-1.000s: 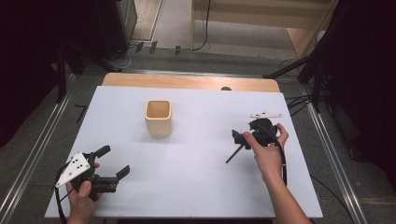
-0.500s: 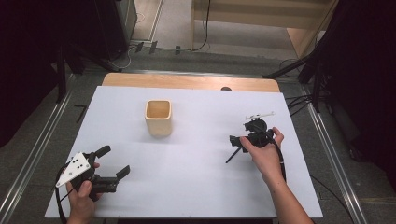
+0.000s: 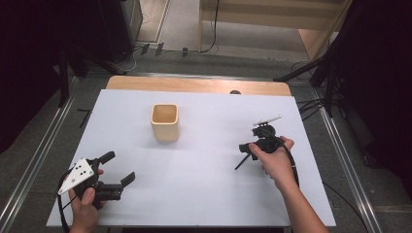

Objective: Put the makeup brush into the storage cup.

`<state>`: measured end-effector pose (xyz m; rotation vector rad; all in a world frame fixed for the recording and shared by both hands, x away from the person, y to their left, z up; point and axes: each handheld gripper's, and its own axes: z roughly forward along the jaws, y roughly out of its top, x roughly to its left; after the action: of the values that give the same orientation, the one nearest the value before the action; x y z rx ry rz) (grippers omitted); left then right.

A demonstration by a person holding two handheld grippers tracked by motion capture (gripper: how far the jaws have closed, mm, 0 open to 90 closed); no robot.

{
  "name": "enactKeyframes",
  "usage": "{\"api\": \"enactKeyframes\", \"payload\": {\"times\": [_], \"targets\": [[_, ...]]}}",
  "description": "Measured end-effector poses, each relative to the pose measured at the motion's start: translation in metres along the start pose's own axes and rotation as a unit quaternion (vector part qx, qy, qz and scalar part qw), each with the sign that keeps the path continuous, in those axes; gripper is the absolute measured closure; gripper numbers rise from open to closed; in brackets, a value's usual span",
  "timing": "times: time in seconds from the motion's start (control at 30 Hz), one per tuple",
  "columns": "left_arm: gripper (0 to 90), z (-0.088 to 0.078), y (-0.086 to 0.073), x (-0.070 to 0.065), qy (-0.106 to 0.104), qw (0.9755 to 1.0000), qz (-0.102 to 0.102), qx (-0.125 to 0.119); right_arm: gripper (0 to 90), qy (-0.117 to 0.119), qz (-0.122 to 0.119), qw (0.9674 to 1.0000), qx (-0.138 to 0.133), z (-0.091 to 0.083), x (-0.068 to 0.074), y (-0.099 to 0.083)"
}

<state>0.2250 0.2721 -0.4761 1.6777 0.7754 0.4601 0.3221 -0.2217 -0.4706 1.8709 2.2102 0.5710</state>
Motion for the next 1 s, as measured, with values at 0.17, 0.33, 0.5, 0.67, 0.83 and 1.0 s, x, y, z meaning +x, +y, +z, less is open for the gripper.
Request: {"api": "enactKeyframes", "payload": {"times": [0.17,0.33,0.5,0.67,0.83,1.0], "targets": [[0.0,0.0,0.0,0.0,0.0,1.0,-0.001,0.0,14.0,-0.007,0.008,0.9997,0.021,0.001,0.001,0.001],[0.0,0.0,0.0,0.0,0.0,1.0,0.0,0.001,14.0,0.006,0.041,0.9976,0.055,0.004,0.0,0.004],[0.0,0.0,0.0,0.0,-0.001,1.0,-0.001,0.0,17.6,0.001,0.054,0.9958,0.074,0.007,0.0,0.006],[0.0,0.0,0.0,0.001,-0.001,1.0,-0.001,0.001,22.8,-0.003,0.06,0.9948,0.082,0.009,-0.001,0.007],[0.0,0.0,0.0,0.0,-0.001,1.0,-0.001,0.0,28.7,-0.011,0.07,0.9931,0.093,0.013,-0.001,0.009],[0.0,0.0,0.0,0.001,-0.001,1.0,-0.001,0.0,33.8,-0.025,0.077,0.9917,0.1,0.016,-0.002,0.011]]}}
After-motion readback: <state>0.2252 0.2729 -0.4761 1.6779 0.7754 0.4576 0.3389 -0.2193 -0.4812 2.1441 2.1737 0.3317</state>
